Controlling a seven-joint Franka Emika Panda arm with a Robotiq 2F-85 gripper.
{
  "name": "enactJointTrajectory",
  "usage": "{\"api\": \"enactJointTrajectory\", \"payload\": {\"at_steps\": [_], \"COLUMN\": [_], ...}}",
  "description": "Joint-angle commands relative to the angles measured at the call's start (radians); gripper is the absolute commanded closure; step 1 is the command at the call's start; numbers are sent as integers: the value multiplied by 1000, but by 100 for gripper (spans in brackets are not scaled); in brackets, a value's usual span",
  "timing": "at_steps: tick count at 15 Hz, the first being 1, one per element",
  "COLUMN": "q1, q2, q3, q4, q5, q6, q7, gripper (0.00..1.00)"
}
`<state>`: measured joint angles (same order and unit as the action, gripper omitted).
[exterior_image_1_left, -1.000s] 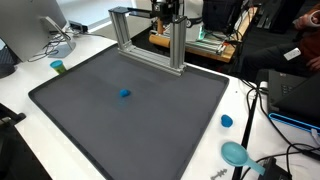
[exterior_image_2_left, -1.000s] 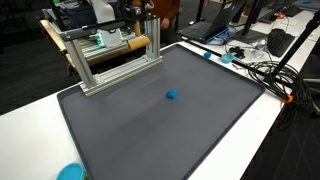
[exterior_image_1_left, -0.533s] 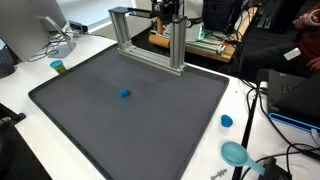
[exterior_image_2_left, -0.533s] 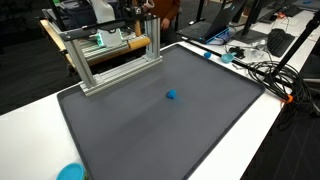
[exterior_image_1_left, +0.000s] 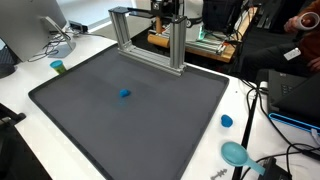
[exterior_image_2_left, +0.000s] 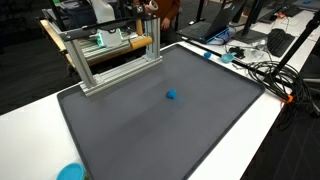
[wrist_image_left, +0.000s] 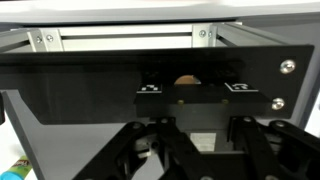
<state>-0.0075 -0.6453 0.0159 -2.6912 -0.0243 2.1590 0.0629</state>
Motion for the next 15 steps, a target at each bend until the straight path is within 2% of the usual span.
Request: {"api": "enactJointTrajectory", "payload": {"at_steps": [1, 4, 10, 11, 13, 15], "q1": [0, 1, 1, -16, -44, -72], "q2": [13, 60, 79, 125, 194, 278], "q3": [4, 6, 6, 31, 64, 100], "q4": [23, 78, 87, 112, 156, 238], "q5": [1, 1, 1, -13, -52, -111], "q6": [-3, -3, -3, 46, 145, 176], "q7": [-1, -1, -1, 61, 143, 199], "gripper": [53, 53, 53, 78, 78, 78]}}
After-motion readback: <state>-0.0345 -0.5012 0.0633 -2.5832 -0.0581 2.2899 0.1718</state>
